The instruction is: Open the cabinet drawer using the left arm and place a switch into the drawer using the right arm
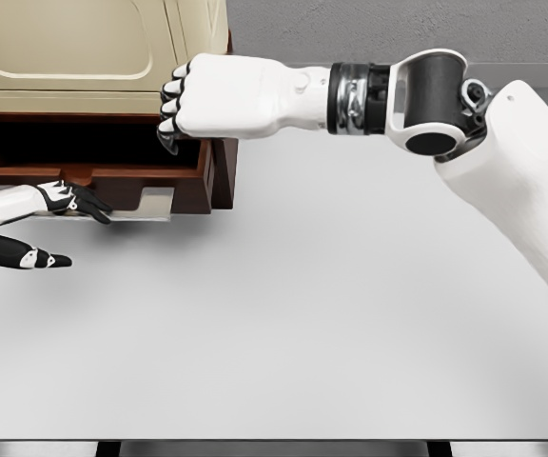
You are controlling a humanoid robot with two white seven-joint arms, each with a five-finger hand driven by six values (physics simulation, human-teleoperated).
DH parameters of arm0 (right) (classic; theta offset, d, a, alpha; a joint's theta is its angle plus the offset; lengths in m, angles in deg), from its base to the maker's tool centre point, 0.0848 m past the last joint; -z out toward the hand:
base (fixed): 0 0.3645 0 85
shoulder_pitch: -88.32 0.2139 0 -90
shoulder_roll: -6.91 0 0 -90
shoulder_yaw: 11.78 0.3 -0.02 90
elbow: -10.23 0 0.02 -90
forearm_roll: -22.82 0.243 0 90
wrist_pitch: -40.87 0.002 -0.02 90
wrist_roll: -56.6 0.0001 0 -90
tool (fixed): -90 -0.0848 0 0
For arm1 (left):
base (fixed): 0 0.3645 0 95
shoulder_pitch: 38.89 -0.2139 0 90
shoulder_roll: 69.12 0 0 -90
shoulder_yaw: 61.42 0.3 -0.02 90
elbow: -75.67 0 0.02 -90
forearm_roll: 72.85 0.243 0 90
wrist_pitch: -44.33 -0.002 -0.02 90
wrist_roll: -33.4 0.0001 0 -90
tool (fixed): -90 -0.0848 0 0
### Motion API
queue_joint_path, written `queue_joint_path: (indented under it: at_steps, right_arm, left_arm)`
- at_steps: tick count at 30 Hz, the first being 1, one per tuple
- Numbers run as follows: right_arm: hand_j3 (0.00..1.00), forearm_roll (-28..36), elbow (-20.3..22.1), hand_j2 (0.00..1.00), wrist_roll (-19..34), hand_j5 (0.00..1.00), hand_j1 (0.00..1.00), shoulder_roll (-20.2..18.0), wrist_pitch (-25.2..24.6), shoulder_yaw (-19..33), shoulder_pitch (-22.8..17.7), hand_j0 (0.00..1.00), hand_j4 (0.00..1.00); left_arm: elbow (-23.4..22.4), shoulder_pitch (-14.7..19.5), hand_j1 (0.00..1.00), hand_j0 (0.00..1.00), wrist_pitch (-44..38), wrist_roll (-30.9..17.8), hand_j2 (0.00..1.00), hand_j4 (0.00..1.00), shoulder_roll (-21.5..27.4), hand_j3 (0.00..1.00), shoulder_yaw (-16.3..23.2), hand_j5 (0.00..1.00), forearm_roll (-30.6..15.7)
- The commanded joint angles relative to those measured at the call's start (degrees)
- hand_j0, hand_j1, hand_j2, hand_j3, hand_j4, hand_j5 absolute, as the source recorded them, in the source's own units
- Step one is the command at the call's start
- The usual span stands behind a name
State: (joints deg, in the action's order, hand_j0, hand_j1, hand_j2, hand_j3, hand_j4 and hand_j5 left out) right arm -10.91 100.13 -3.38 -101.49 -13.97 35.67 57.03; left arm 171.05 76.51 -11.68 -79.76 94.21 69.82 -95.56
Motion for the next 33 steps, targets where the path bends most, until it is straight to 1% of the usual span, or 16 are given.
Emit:
queue_joint_path:
  at_steps: [1, 3, 5, 8, 10, 11, 15, 17, 18, 21, 26, 27, 28, 29, 31, 33]
  right_arm:
    - [0.48, -0.9, 0.01, 0.48, 0.05, 0.48, 0.48, 1.52, -0.16, 0.0, 0.0, 0.48, 0.48]
    - [0.48, -4.59, -0.08, 0.48, 0.05, 0.48, 0.48, 3.37, -0.16, -0.7, 0.09, 0.48, 0.48]
    - [0.48, -6.26, -0.08, 0.48, 0.4, 0.48, 0.48, 3.55, -0.16, -0.7, 0.44, 0.48, 0.48]
    - [0.48, -8.1, -0.08, 0.48, 0.66, 0.48, 0.48, 4.87, -0.16, -0.88, 0.44, 0.48, 0.48]
    - [0.48, -9.42, -0.95, 0.48, 0.92, 0.48, 0.48, 5.57, -0.16, -0.79, 0.53, 0.48, 0.48]
    - [0.48, -9.51, -2.36, 0.48, 1.01, 0.48, 0.48, 5.83, -0.16, -0.79, 1.14, 0.48, 0.48]
    - [0.48, -9.6, -4.82, 0.48, 1.01, 0.48, 0.48, 5.92, -0.16, -0.79, 2.29, 0.48, 0.48]
    - [0.48, -9.69, -5.0, 0.48, 1.1, 0.48, 0.48, 6.53, -0.16, -0.79, 2.37, 0.48, 0.48]
    - [0.48, -9.78, -5.0, 0.48, 1.1, 0.48, 0.48, 6.89, -0.16, -0.79, 2.37, 0.48, 0.48]
    - [0.48, -10.04, -5.0, 0.48, 1.45, 0.48, 0.48, 7.06, -0.16, -0.79, 2.37, 0.48, 0.48]
    - [0.48, -10.13, -4.82, 0.48, 1.45, 0.48, 0.48, 7.94, -0.16, -0.79, 2.28, 0.48, 0.48]
    - [0.48, -10.13, -4.73, 0.48, 1.45, 0.48, 0.48, 7.94, -0.16, -0.79, 2.29, 0.48, 0.48]
    - [0.49, -10.13, -4.82, 0.49, 1.45, 0.49, 0.49, 7.94, -0.16, -0.79, 2.29, 0.49, 0.49]
    - [0.49, -10.13, -4.73, 0.49, 1.54, 0.49, 0.49, 7.94, -0.16, -0.79, 2.29, 0.49, 0.49]
    - [0.55, -10.21, -4.56, 0.55, 3.82, 0.55, 0.55, 7.85, -0.16, -0.7, 1.67, 0.55, 0.55]
    - [0.59, -10.21, -4.56, 0.59, 4.26, 0.59, 0.59, 8.03, -0.16, -0.44, 1.58, 0.59, 0.59]
  left_arm:
    - [1.03, 0.0, 0.75, 0.75, 1.0, 0.04, 0.75, 0.75, -0.2, 0.75, 0.42, 0.75, -3.22]
    - [1.03, 0.09, 0.78, 0.78, 1.0, 0.04, 0.78, 0.78, -0.2, 0.78, 0.33, 0.78, -3.22]
    - [0.94, 0.09, 0.79, 0.79, 1.0, 0.04, 0.79, 0.79, -0.2, 0.79, 0.33, 0.79, -3.22]
    - [0.94, 0.18, 0.8, 0.8, 1.0, 0.13, 0.8, 0.8, 0.32, 0.8, 0.33, 0.8, -3.31]
    - [0.86, 0.18, 0.8, 0.8, 1.0, 0.57, 0.8, 0.8, 0.76, 0.8, 0.33, 0.8, -3.58]
    - [0.86, 0.18, 0.81, 0.81, 1.0, 0.57, 0.81, 0.81, 0.76, 0.81, 0.33, 0.81, -3.58]
    - [0.86, 0.18, 0.83, 0.83, 1.0, 0.66, 0.83, 0.83, 0.85, 0.83, 0.25, 0.83, -3.58]
    - [0.77, 0.26, 0.84, 0.84, 1.0, 0.66, 0.84, 0.84, 0.85, 0.84, 0.25, 0.84, -3.58]
    - [0.77, 0.26, 0.87, 0.87, 1.0, 0.66, 0.87, 0.87, 0.94, 0.87, 0.25, 0.87, -3.58]
    - [0.77, 0.26, 0.87, 0.87, 1.0, 0.66, 0.87, 0.87, 1.64, 0.87, -0.46, 0.87, -3.66]
    - [0.77, 0.26, 0.87, 0.87, 1.0, 0.66, 0.87, 0.87, 1.99, 0.87, -0.54, 0.87, -3.66]
    - [0.77, 0.26, 0.9, 0.9, 1.0, 0.66, 0.9, 0.9, 1.99, 0.9, -0.54, 0.9, -3.66]
    - [0.77, 0.26, 0.9, 0.9, 1.0, 0.66, 0.9, 0.9, 1.99, 0.9, -0.54, 0.9, -3.66]
    - [0.77, 0.26, 0.93, 0.93, 1.0, 0.66, 0.93, 0.93, 1.99, 0.93, -0.54, 0.93, -3.66]
    - [0.59, 0.26, 0.93, 0.93, 1.0, 0.66, 0.93, 0.93, 1.99, 0.93, -0.54, 0.93, -3.66]
    - [0.59, 0.35, 0.94, 0.94, 1.0, 0.66, 0.94, 0.94, 2.17, 0.94, -0.55, 0.94, -3.66]
